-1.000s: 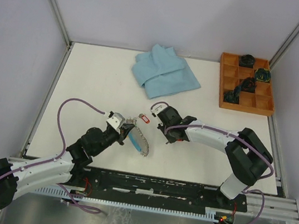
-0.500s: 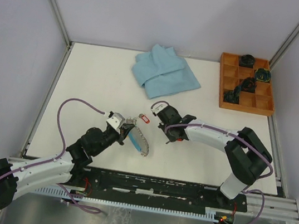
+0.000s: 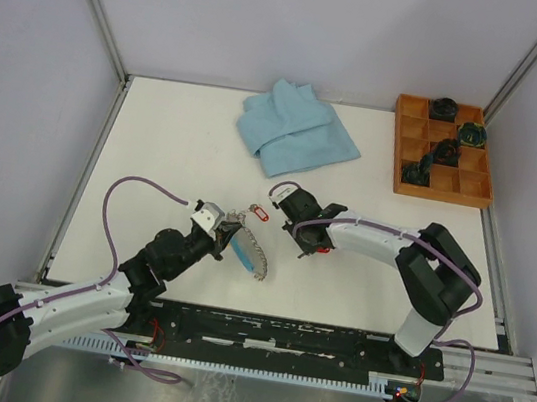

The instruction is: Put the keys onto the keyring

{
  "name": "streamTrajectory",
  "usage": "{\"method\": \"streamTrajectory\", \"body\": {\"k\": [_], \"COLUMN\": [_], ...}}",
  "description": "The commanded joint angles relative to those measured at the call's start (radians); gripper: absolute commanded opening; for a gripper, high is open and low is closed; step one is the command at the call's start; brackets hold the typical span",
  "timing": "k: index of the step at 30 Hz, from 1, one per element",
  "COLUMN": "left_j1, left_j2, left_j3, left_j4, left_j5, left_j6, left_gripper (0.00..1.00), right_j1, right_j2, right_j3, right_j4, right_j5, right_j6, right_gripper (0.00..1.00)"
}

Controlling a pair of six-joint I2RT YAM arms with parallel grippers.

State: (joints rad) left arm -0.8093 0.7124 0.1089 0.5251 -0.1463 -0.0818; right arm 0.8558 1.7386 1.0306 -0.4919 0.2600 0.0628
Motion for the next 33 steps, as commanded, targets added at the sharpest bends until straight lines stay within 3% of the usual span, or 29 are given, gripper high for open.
{"method": "streamTrajectory", "body": {"k": [1,6,14,20,25,33], "left_j1": [0.002,0.002,0.002,0.003,0.018,0.117], "left_j2": [-0.014,-0.013,0.034,0.151,0.262,0.407], "left_j3": [0.033,0.034,0.041,0.05,0.07,0.107], "left_j4": [0.072,0.072,0.14,0.296,0.427,0.561], "left_j5": [0.007,0.007,0.042,0.123,0.252,0.607], "left_j6": [-0.006,-0.003,0.037,0.107,0.165,0.219], "left_gripper": [0.03,0.03,0.03,0.03,0.03,0.03], "right_j1": [0.004,0.005,0.002,-0.007,-0.016,-0.018], "right_j2": [0.013,0.008,-0.08,-0.221,-0.384,-0.587], "right_j3": [0.049,0.051,0.042,-0.008,-0.062,-0.092], "right_j4": [-0.013,-0.027,-0.05,-0.023,0.006,-0.034], "right_j5": [0.019,0.014,-0.074,-0.163,-0.21,-0.27], "right_j6": [0.004,0.002,-0.063,-0.152,-0.194,-0.265], "right_gripper": [0.12,0.01,0.01,0.01,0.01,0.01]}}
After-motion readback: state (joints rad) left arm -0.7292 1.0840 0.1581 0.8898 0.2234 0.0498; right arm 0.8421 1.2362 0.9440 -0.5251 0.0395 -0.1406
